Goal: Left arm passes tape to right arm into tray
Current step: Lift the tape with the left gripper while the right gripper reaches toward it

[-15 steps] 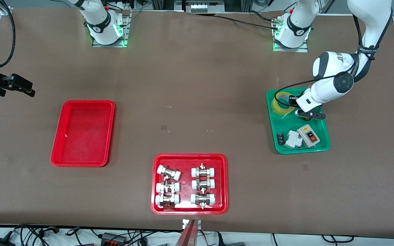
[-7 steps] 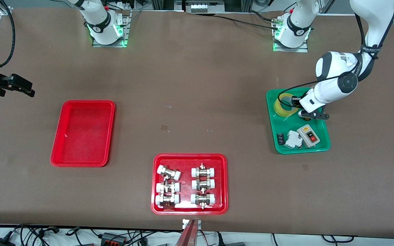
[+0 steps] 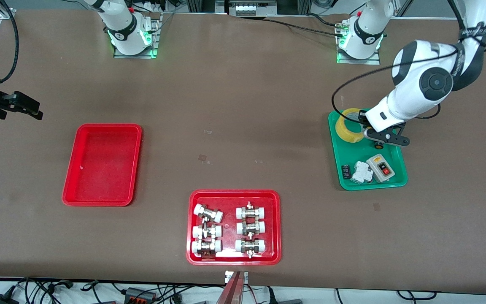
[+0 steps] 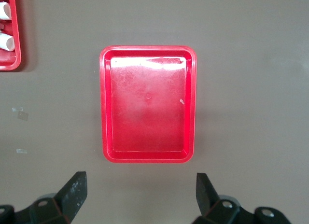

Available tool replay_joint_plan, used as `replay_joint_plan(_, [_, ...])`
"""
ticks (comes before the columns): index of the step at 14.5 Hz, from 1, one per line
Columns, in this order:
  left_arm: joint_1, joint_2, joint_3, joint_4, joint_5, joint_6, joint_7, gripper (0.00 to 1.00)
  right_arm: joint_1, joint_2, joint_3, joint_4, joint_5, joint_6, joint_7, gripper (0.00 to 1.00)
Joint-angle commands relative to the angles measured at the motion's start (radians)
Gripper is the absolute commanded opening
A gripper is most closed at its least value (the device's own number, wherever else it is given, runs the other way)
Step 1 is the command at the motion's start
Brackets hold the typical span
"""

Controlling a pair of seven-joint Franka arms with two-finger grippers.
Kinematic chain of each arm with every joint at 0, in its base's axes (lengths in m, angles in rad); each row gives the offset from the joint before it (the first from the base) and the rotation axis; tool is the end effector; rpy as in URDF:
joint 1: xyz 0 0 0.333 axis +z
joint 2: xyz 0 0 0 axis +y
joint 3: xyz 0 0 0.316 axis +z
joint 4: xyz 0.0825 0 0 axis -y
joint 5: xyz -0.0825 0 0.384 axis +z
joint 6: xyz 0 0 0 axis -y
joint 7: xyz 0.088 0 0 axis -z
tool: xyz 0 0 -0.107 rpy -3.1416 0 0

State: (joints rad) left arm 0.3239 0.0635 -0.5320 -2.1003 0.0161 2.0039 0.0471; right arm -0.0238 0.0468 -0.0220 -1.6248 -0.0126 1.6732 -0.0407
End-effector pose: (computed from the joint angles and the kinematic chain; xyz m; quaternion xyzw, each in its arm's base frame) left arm 0.5254 -0.1079 0.3819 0.9884 -0.1315 -0.0759 0.0030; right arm 0.5751 -0.0273 0.5814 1.0000 -0.0019 0.0005 0.0068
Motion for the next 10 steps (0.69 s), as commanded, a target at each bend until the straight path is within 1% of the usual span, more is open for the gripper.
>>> replay_joint_plan(1, [-0.014, 0.128, -0.045, 0.202, -0.001, -0.088, -0.018, 0.01, 0.001, -0.007, -0.001, -0.001, -0.013, -0.003, 0.002, 1.00])
replay_joint_plan(3, [-0.070, 0.191, -0.074, 0.279, -0.001, -0.086, -0.135, 0.00, 0.007, 0.007, 0.002, -0.003, -0.013, -0.015, 0.001, 1.00])
replay_joint_plan(4, [-0.122, 0.235, -0.075, 0.337, -0.002, -0.086, -0.215, 0.00, 0.010, 0.010, 0.007, -0.003, -0.013, -0.018, 0.002, 1.00])
replay_joint_plan(5, [-0.184, 0.304, -0.074, 0.421, -0.008, -0.086, -0.325, 0.00, 0.011, 0.014, 0.008, -0.001, -0.009, -0.018, 0.001, 1.00])
replay_joint_plan(6, [-0.221, 0.364, -0.074, 0.494, -0.007, -0.088, -0.414, 0.00, 0.011, 0.016, 0.011, -0.004, -0.003, -0.024, -0.002, 1.00])
replay_joint_plan(7, [-0.241, 0.401, -0.074, 0.543, -0.007, -0.088, -0.471, 0.00, 0.015, 0.025, 0.011, -0.009, -0.001, -0.023, -0.005, 1.00])
replay_joint_plan(9, [-0.272, 0.456, -0.074, 0.591, -0.007, -0.074, -0.509, 0.00, 0.044, 0.097, 0.010, 0.025, -0.001, -0.036, -0.024, 1.00])
replay_joint_plan(10, [-0.288, 0.479, -0.075, 0.594, -0.013, -0.059, -0.512, 0.01, 0.045, 0.108, 0.013, 0.037, 0.000, -0.046, -0.034, 1.00])
